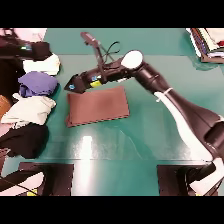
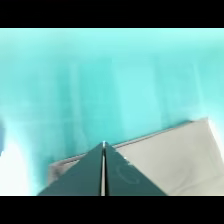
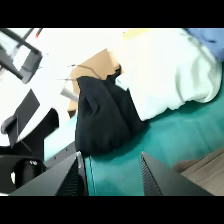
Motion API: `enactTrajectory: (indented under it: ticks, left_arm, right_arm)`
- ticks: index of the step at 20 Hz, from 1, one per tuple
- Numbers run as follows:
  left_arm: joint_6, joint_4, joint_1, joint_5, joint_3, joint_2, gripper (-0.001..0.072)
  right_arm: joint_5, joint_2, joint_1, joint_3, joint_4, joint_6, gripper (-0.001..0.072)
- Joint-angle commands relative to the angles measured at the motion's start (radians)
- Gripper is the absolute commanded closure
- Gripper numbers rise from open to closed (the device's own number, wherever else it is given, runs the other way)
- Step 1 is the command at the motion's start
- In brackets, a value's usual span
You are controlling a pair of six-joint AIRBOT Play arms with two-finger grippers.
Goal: Fold the shirts.
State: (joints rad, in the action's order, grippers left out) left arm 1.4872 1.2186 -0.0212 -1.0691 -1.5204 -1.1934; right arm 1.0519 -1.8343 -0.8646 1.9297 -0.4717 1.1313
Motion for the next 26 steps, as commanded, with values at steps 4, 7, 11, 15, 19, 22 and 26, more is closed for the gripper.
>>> enactTrajectory:
  ticks: [4,7,11,15,19,22,26]
  left_arm:
    - [-0.004,0.023,-0.046,-0.085,0.001,0.056,0.0681]
    - [-0.004,0.023,-0.046,-0.085,0.001,0.056,0.0680]
    - [-0.003,0.020,-0.046,-0.084,0.001,0.056,0.0680]
    - [-0.003,0.019,-0.046,-0.078,0.001,0.056,0.0680]
    - [-0.003,0.004,-0.046,-0.064,0.001,0.056,0.0680]
    - [-0.003,0.004,-0.046,-0.065,0.001,0.056,0.0680]
    - [-0.003,-0.011,-0.043,-0.067,0.001,0.056,0.0680]
  right_arm:
    - [0.284,0.012,0.176,-0.074,-0.257,0.117,0.0282]
    - [0.276,0.134,0.342,-0.316,-0.319,0.140,0.0282]
    - [0.147,0.287,0.558,-0.649,-0.313,0.173,0.0279]
    - [0.067,0.308,0.657,-0.828,-0.249,0.172,-0.0003]
    - [0.046,0.199,0.604,-0.839,-0.122,0.111,0.0013]
    - [0.040,0.084,0.504,-0.733,-0.041,0.090,0.0015]
    - [0.042,-0.060,0.361,-0.503,-0.044,0.091,0.0241]
